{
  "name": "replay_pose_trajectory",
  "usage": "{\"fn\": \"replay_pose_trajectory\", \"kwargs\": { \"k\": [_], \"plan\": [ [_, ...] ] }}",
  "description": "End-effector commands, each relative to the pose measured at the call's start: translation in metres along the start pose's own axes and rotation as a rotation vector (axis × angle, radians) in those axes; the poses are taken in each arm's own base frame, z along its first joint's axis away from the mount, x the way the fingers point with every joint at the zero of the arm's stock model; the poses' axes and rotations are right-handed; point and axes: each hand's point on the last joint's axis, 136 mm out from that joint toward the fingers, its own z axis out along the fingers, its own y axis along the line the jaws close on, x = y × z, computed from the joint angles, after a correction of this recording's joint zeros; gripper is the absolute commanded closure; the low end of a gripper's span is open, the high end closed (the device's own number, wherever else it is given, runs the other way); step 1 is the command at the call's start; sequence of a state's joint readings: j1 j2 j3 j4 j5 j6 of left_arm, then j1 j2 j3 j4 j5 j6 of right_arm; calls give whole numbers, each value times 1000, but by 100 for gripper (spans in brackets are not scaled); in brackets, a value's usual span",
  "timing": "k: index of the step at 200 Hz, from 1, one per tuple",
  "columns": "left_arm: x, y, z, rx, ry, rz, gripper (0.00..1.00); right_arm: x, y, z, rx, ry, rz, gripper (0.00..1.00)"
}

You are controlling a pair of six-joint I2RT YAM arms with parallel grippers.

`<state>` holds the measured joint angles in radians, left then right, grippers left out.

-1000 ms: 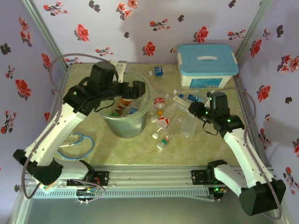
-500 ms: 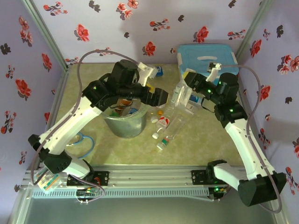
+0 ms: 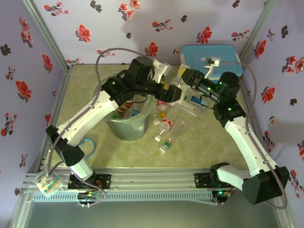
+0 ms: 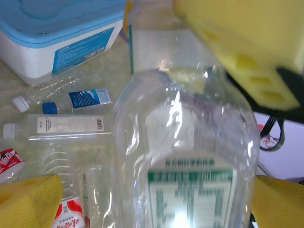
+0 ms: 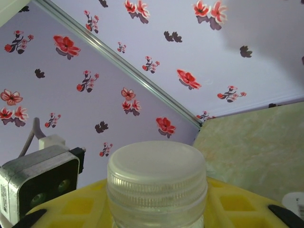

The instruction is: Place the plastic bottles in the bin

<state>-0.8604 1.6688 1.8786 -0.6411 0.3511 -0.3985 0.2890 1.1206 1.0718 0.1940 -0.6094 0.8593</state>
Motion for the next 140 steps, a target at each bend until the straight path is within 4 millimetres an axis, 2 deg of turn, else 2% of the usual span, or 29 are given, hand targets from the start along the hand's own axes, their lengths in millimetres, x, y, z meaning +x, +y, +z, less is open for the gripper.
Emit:
{"fn": "replay_pose_trajectory", "kwargs": {
  "k": [1, 21, 66, 88, 115, 140],
  "plan": [
    [-18, -13, 1, 45, -51, 8, 1, 1, 11, 4, -57, 7, -4, 74],
    [-20, -12, 4, 42, -56, 5, 7, 3, 10, 7, -58, 7, 0, 74],
    [-18, -10, 5, 40, -63, -10, 32, 4, 8, 10, -61, 13, 1, 72],
    [-19, -11, 3, 43, -68, -12, 35, 3, 8, 10, -56, 10, -1, 67],
    [-19, -10, 3, 42, -69, -21, 40, 1, 6, 10, -41, 2, -2, 54],
    [-17, -7, 8, 37, -60, -29, 45, -2, 5, 10, -28, -10, -4, 52]
  ]
}}
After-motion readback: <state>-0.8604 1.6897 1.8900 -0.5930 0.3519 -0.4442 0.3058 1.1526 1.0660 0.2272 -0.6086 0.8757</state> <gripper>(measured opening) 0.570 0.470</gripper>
